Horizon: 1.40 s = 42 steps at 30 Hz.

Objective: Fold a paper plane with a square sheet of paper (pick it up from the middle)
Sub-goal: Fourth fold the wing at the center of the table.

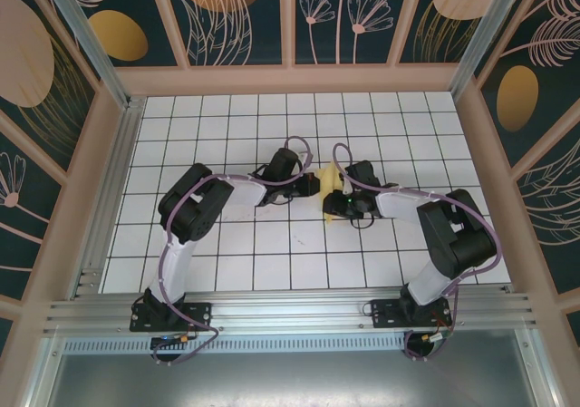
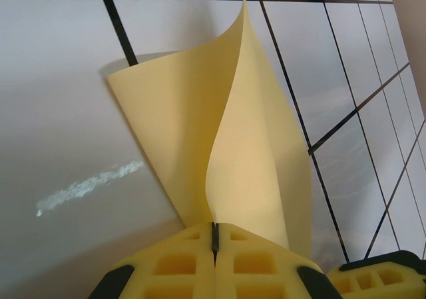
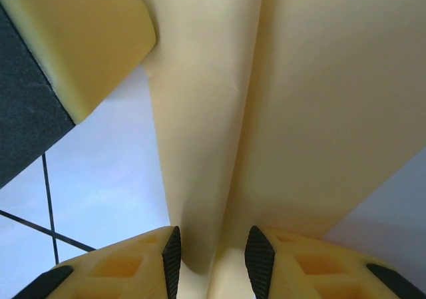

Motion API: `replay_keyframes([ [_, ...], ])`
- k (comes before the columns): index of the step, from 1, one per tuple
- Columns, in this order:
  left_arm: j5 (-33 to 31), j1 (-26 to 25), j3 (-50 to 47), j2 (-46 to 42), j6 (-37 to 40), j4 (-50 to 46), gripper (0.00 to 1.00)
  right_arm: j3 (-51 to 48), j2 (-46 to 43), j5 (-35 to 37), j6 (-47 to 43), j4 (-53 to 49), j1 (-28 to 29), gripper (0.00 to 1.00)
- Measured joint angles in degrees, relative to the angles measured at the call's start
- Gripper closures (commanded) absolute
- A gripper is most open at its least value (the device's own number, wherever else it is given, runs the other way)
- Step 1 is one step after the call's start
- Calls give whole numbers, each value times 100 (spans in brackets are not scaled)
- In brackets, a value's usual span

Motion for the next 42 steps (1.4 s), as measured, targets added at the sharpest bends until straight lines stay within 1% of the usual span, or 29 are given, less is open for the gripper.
replay_keyframes([
  [5,13,2,168,105,138,-144,100,-101,-2,-264,35,168,-140,63],
  [9,22,7,330,184,227,-256,100,-199,-22,-487,74,341,-238,59],
  [12,59,7,382,216,275,-269,100,-273,-44,-649,101,474,-306,59],
  [14,81,7,385,219,293,-269,100,-337,-66,-748,103,573,-356,61],
  [17,151,17,385,221,334,-264,100,-404,-66,-850,116,684,-433,68],
  [20,227,31,385,225,356,-260,100,-439,-50,-866,125,710,-481,72],
  [30,345,33,413,254,448,-260,100,-433,11,-868,122,699,-520,77],
  [42,426,33,522,315,529,-243,100,-367,50,-863,122,601,-529,77],
])
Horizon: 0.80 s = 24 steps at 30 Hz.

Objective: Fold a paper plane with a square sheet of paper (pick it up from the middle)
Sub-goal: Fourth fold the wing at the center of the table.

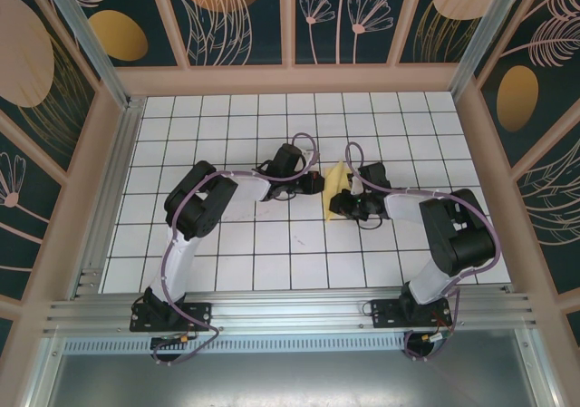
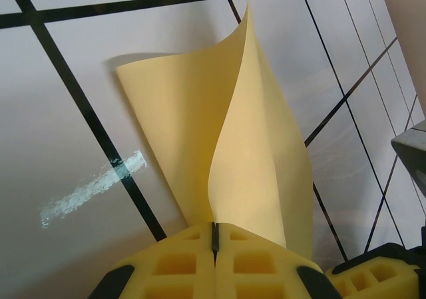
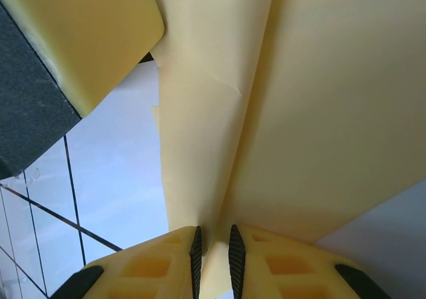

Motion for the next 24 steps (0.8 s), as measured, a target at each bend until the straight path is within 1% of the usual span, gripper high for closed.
replay_keyframes([
  [8,-68,-7,234,101,46,-214,100,50,13,50,-2,-87,28,77],
  [17,-103,-7,262,125,61,-260,100,76,13,105,-2,-133,59,77],
  [24,-83,-4,330,149,85,-352,100,72,-116,136,7,-184,96,75],
])
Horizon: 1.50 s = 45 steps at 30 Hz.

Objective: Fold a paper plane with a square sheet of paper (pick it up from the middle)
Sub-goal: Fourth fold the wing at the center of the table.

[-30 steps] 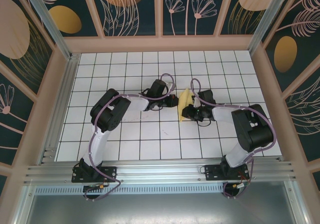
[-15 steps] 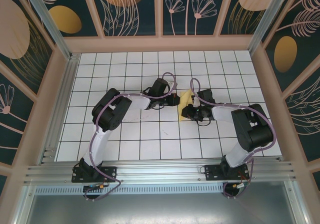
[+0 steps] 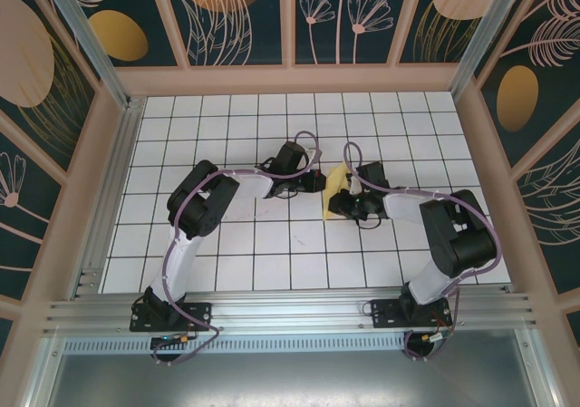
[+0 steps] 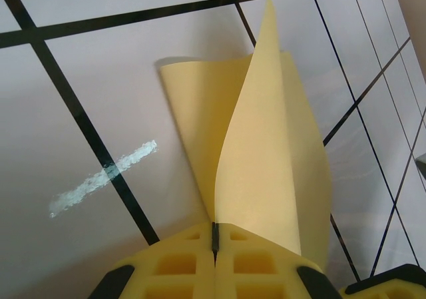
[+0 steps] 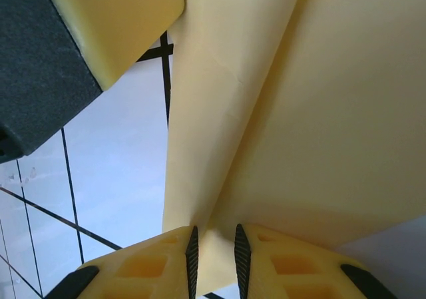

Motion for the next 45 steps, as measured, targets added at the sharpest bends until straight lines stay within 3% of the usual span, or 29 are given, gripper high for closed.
replay_keyframes([
  [7,4,-2,4,0,20,-9,100,0,-26,52,59,-179,-7,81],
  [18,-52,-46,-142,-37,-173,223,100,-140,-55,-48,168,63,-59,78],
  [30,-190,-184,-352,-129,-503,459,100,-201,-46,-55,256,94,-129,92],
  [45,-103,-238,-382,-133,-546,507,99,-201,-46,-83,280,87,-162,96],
])
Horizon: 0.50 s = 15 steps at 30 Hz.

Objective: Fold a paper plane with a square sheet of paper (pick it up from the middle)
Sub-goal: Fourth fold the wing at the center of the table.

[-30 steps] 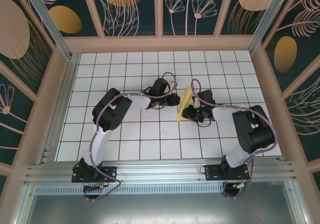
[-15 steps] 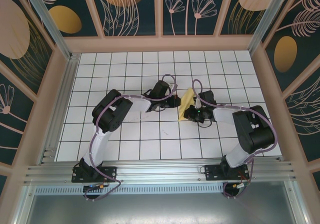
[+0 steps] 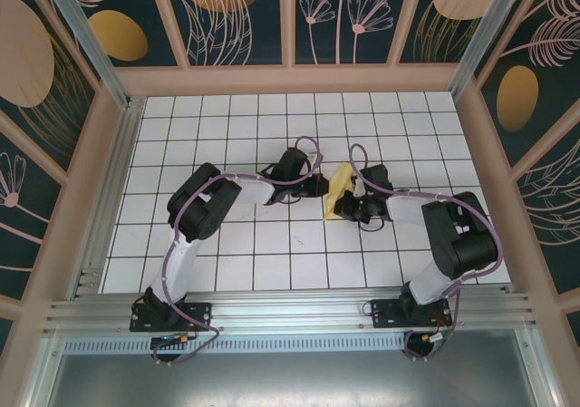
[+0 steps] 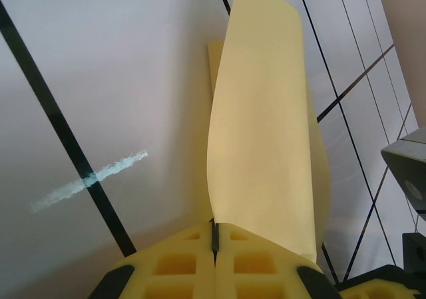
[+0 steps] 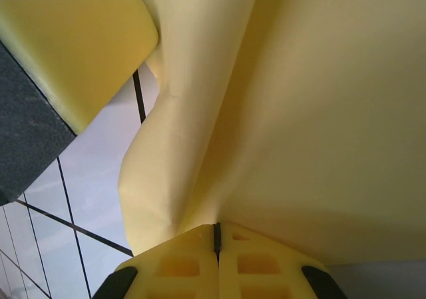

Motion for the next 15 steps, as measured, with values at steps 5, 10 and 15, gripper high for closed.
replay_keyframes([
  [5,79,-22,79,22,9,-76,100,0,0,0,-2,0,0,95],
  [10,61,-22,389,140,74,-214,100,-2,0,0,-2,0,0,94],
  [15,59,-22,579,289,136,-356,100,-52,-2,-17,-2,72,-11,90],
])
